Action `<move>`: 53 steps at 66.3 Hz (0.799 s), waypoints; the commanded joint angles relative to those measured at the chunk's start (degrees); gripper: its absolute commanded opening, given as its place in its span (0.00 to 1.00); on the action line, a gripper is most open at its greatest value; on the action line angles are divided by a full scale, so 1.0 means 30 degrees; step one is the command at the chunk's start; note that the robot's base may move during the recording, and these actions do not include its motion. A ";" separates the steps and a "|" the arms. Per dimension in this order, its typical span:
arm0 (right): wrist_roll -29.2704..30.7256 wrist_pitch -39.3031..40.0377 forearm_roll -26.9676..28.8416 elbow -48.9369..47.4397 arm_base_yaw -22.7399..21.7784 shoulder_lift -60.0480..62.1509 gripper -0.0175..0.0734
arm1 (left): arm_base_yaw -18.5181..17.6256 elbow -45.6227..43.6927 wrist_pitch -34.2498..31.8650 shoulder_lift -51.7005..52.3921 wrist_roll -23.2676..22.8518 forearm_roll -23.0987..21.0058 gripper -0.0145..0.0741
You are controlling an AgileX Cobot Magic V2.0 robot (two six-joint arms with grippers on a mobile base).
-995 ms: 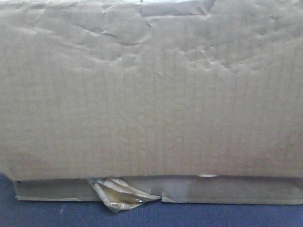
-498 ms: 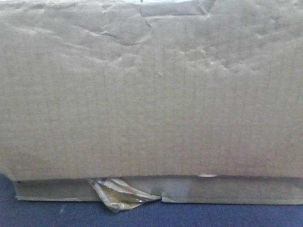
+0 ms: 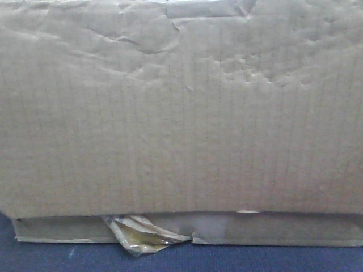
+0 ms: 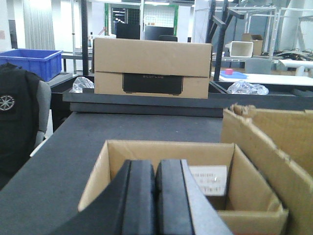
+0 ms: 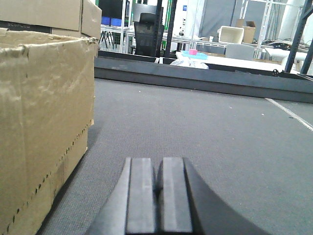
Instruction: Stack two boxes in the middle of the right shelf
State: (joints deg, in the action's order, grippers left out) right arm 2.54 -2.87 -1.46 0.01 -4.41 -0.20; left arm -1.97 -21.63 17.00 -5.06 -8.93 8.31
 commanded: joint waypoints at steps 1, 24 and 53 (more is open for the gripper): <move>0.0127 0.0248 0.0107 -0.0003 -0.0128 0.0067 0.01 | 0.0021 -0.2662 0.2026 -0.2073 -0.0101 0.0115 0.04; 0.0127 0.0248 0.0107 -0.0003 -0.0128 0.0067 0.01 | 0.0021 -1.1958 1.1755 -1.2251 -0.0101 -0.0068 0.04; 0.0127 0.0248 0.0107 -0.0003 -0.0128 0.0067 0.01 | 0.0021 -1.5620 1.2113 -1.8221 0.0080 -0.0021 0.04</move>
State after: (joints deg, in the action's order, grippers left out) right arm 2.54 -2.87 -1.46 0.01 -4.41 -0.20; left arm -1.97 -64.90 49.23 -55.53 -8.93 8.42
